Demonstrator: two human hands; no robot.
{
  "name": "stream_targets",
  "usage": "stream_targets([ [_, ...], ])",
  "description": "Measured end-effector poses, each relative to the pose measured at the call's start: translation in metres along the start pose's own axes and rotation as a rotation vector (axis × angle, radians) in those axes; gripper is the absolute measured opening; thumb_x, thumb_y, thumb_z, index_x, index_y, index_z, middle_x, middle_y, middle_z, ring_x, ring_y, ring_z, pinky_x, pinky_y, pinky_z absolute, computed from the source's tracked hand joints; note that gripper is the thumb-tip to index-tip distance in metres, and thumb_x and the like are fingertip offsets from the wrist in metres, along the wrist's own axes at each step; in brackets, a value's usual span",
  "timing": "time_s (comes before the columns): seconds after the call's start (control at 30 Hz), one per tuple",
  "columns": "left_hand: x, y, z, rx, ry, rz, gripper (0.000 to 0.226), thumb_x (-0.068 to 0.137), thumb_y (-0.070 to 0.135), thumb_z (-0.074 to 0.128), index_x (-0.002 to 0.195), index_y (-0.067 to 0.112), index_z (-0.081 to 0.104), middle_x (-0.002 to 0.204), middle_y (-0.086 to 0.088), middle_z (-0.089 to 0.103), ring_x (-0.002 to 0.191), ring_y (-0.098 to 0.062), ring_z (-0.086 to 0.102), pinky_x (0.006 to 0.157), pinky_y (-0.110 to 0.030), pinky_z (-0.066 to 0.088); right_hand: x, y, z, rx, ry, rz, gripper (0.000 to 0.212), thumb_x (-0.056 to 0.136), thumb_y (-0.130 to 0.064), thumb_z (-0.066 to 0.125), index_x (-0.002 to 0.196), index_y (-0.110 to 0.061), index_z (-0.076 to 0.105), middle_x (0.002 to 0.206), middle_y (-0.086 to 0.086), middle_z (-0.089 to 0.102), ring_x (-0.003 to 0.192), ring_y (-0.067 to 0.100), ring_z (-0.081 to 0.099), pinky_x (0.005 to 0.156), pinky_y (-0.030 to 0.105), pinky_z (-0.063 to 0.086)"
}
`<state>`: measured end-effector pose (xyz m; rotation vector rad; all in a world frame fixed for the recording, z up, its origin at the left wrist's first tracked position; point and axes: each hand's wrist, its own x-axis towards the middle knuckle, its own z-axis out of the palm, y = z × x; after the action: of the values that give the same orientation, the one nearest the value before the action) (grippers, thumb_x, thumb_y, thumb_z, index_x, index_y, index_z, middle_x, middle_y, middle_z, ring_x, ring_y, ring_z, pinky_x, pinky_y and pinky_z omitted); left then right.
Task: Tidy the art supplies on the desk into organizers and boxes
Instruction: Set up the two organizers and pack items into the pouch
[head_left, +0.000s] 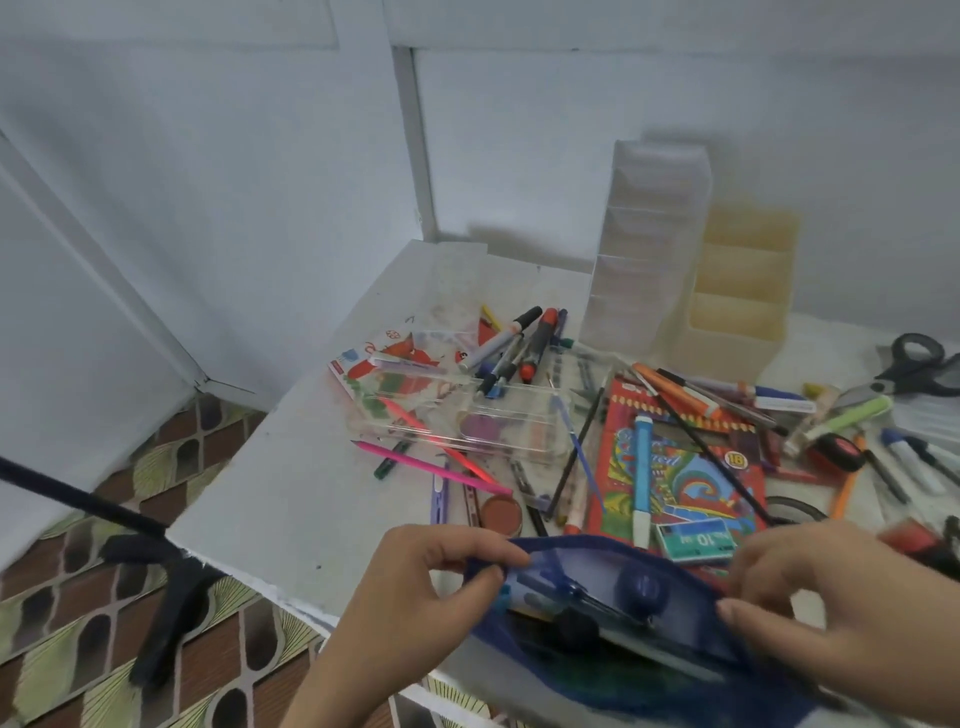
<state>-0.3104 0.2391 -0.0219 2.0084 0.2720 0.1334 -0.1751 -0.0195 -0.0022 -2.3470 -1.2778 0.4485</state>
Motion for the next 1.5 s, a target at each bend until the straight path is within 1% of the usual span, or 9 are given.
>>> stream_targets([
  [0.1, 0.005, -0.004, 0.000, -0.038, -0.033, 0.022, 0.045, 0.081, -0.003, 0.063, 0.078, 0.041, 0.075, 0.081, 0.019, 0.072, 0.079, 0.003, 0.066, 0.068, -0.007, 0.047, 0.015, -0.008, -0.006, 0.120, 0.001, 0.052, 0.053, 0.073, -0.076, 0.046, 0.069, -0.027, 0.066, 0.072, -0.010, 0.064, 0.067, 0.006, 0.061, 0.063, 0.023, 0.048],
  [0.23, 0.009, -0.007, -0.002, -0.054, -0.048, 0.054, 0.043, 0.080, -0.001, 0.065, 0.080, 0.041, 0.075, 0.081, 0.020, 0.072, 0.081, 0.003, 0.066, 0.068, -0.007, 0.046, 0.045, -0.009, 0.000, 0.153, 0.127, 0.164, 0.022, 0.085, -0.057, 0.044, 0.084, -0.038, 0.055, 0.080, -0.019, 0.062, 0.075, 0.000, 0.058, 0.066, 0.013, 0.042],
  [0.33, 0.013, -0.008, -0.006, -0.052, -0.088, 0.079, 0.047, 0.080, -0.001, 0.065, 0.080, 0.045, 0.074, 0.079, 0.021, 0.071, 0.081, 0.002, 0.065, 0.068, -0.007, 0.046, 0.065, 0.007, 0.012, -0.098, 0.037, 0.343, 0.038, 0.092, -0.053, 0.038, 0.129, -0.047, 0.038, 0.135, -0.022, 0.044, 0.117, -0.001, 0.047, 0.098, 0.026, 0.040],
  [0.4, 0.015, -0.008, -0.007, -0.042, -0.104, 0.082, 0.049, 0.080, -0.001, 0.066, 0.079, 0.047, 0.073, 0.079, 0.021, 0.071, 0.082, 0.002, 0.065, 0.067, -0.006, 0.046, 0.071, 0.021, 0.020, -0.249, -0.077, 0.441, 0.062, 0.094, -0.055, 0.032, 0.149, -0.037, 0.007, 0.156, -0.012, 0.013, 0.142, 0.009, 0.016, 0.115, 0.040, 0.016],
  [0.47, 0.015, -0.009, -0.007, -0.037, -0.115, 0.070, 0.048, 0.080, 0.000, 0.066, 0.077, 0.048, 0.073, 0.079, 0.020, 0.071, 0.082, 0.002, 0.065, 0.068, -0.007, 0.047, 0.072, 0.029, 0.027, -0.311, -0.131, 0.495, 0.069, 0.093, -0.061, 0.025, 0.145, -0.042, -0.015, 0.157, -0.013, -0.003, 0.145, 0.013, -0.002, 0.116, 0.046, 0.004],
  [0.63, 0.017, -0.007, -0.006, -0.049, -0.132, 0.057, 0.047, 0.080, 0.001, 0.065, 0.078, 0.047, 0.073, 0.080, 0.020, 0.072, 0.082, 0.002, 0.065, 0.069, -0.007, 0.047, 0.059, 0.033, 0.030, -0.327, -0.121, 0.572, 0.069, 0.089, -0.066, 0.020, 0.125, -0.048, -0.036, 0.157, -0.013, -0.006, 0.146, 0.019, -0.001, 0.115, 0.047, 0.002],
  [1.3, 0.024, 0.006, 0.016, -0.013, -0.098, -0.007, 0.053, 0.079, -0.003, 0.067, 0.077, 0.050, 0.072, 0.075, 0.015, 0.072, 0.075, 0.000, 0.066, 0.065, -0.009, 0.050, 0.027, 0.041, 0.015, -0.231, -0.131, 0.520, 0.081, 0.086, -0.066, 0.039, 0.142, -0.049, -0.017, 0.156, -0.020, -0.006, 0.144, 0.010, -0.005, 0.116, 0.045, -0.001],
  [1.4, 0.025, 0.006, 0.018, -0.047, -0.078, -0.065, 0.051, 0.080, -0.003, 0.067, 0.075, 0.048, 0.073, 0.074, 0.011, 0.073, 0.071, -0.004, 0.068, 0.063, -0.012, 0.053, 0.028, 0.043, 0.011, -0.163, -0.017, 0.454, 0.070, 0.088, -0.057, 0.045, 0.145, -0.047, 0.006, 0.152, -0.016, 0.025, 0.138, 0.010, 0.025, 0.114, 0.039, 0.018],
  [1.5, 0.026, 0.006, 0.020, -0.107, -0.092, -0.130, 0.046, 0.080, -0.003, 0.067, 0.072, 0.042, 0.075, 0.074, 0.005, 0.074, 0.074, -0.010, 0.070, 0.064, -0.015, 0.054, 0.032, 0.047, 0.004, -0.118, 0.342, 0.359, 0.050, 0.089, -0.040, 0.054, 0.137, -0.032, 0.041, 0.120, -0.011, 0.059, 0.097, 0.003, 0.049, 0.080, 0.020, 0.036],
])
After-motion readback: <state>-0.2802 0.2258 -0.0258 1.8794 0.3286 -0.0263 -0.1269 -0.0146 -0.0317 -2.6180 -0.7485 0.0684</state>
